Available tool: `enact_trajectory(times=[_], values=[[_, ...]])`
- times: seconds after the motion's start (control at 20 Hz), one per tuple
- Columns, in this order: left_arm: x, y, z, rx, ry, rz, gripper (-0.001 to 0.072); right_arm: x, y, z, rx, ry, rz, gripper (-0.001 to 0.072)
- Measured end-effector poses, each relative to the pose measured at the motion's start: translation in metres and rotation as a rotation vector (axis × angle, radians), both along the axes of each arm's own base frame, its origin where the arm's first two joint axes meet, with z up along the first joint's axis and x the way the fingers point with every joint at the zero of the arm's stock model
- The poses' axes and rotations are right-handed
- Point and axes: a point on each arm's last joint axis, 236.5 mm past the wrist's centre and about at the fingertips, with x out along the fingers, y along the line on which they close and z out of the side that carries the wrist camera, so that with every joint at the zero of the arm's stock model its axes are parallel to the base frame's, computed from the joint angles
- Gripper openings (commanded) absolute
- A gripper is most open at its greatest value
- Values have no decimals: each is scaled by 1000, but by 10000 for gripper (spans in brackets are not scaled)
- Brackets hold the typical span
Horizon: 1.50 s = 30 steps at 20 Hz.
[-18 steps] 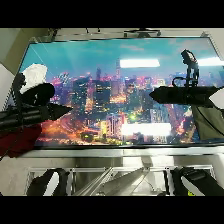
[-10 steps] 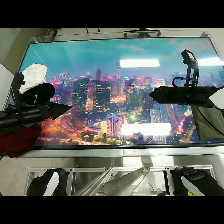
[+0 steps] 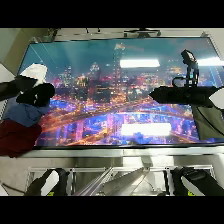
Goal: Fold the shirts.
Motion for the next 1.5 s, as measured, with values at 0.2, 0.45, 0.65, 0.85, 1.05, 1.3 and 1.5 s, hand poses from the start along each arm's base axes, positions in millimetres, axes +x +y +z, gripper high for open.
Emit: enact_trajectory(times=[0.2,0.45,0.65,0.85,1.05,1.3,1.5], values=[[43,98,-57,134,157,135,717,0,0,0,0,0,-1,16],[84,165,-148,208,342,189,717,8,-1,4,10,-28,-20,16],[109,192,-206,266,443,205,717,17,0,-4,-7,-35,-10,16],[133,198,-237,308,473,195,716,26,2,-26,-29,8,0,16],[161,198,-246,343,423,201,715,35,5,-55,-41,80,6,16],[178,191,-224,354,355,218,715,37,11,-75,-32,144,16,16],[189,193,-198,374,280,243,714,36,12,-79,-30,159,18,16]])
